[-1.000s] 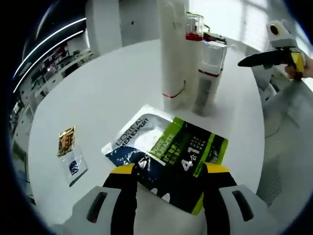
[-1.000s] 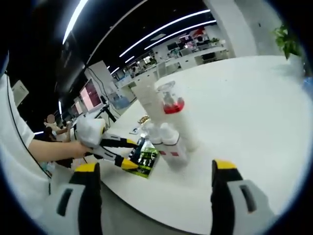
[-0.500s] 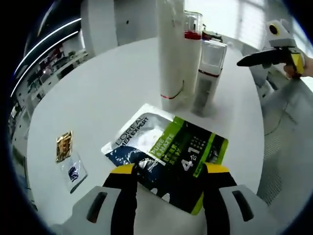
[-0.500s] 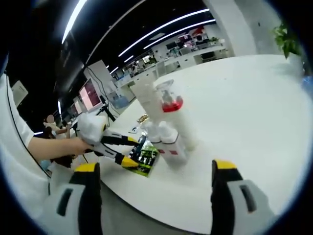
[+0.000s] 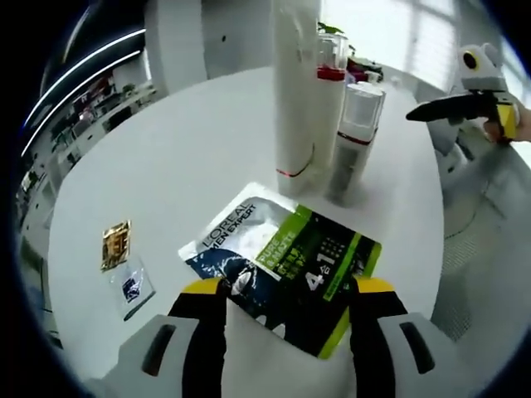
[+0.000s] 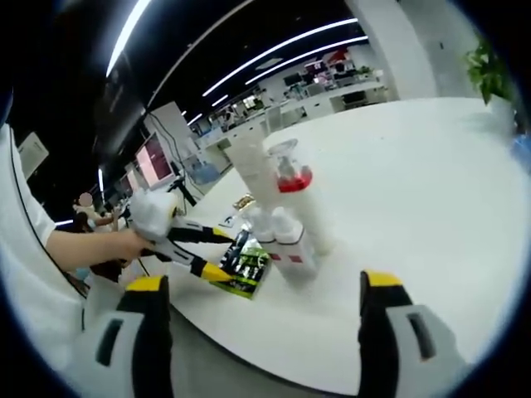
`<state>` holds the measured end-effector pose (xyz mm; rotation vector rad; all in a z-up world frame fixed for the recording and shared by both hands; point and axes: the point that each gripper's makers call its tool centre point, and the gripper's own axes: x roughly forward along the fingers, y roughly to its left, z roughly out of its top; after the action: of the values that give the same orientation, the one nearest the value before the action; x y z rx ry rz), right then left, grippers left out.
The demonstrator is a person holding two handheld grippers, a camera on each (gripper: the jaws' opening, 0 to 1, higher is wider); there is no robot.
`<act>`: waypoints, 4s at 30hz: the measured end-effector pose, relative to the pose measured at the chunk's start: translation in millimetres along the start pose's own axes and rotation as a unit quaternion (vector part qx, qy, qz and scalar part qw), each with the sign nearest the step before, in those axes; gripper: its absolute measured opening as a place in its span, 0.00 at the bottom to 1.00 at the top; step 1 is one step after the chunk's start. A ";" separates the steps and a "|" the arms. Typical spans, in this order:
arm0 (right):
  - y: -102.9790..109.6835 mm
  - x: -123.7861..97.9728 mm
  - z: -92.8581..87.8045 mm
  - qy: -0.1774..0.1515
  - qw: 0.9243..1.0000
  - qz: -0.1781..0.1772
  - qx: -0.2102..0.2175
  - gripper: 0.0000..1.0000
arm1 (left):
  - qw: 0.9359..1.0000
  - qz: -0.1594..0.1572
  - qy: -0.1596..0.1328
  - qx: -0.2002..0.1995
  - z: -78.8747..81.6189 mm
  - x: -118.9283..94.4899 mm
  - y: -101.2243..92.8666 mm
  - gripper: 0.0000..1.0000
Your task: Arrange the skincare products in the storage area until every visible bottle or jar stands upright without overlapping.
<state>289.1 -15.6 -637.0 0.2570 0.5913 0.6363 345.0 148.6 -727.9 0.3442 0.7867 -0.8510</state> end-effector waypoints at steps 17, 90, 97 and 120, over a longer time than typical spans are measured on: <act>9.6 -4.7 4.2 0.001 0.999 0.008 -0.041 0.96 | 0.996 0.027 -0.034 -0.076 -3.3 -41.5 -3.5 0.76; -7.0 -19.1 10.4 -0.013 0.998 -0.021 -0.049 0.96 | 0.969 0.120 -0.082 -0.199 -17.1 -95.3 51.3 0.94; -11.8 -18.2 12.2 -0.015 0.999 -0.028 -0.042 0.96 | 0.969 0.133 -0.062 -0.201 -14.9 -81.0 76.9 0.90; -31.0 -16.2 5.6 -0.008 0.998 -0.058 -0.016 0.96 | 0.959 0.185 0.001 -0.215 -24.6 -30.3 152.2 0.74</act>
<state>296.9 -50.2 -637.8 0.1952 0.5763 0.5301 439.3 274.2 -726.7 0.0977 0.8533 -0.3149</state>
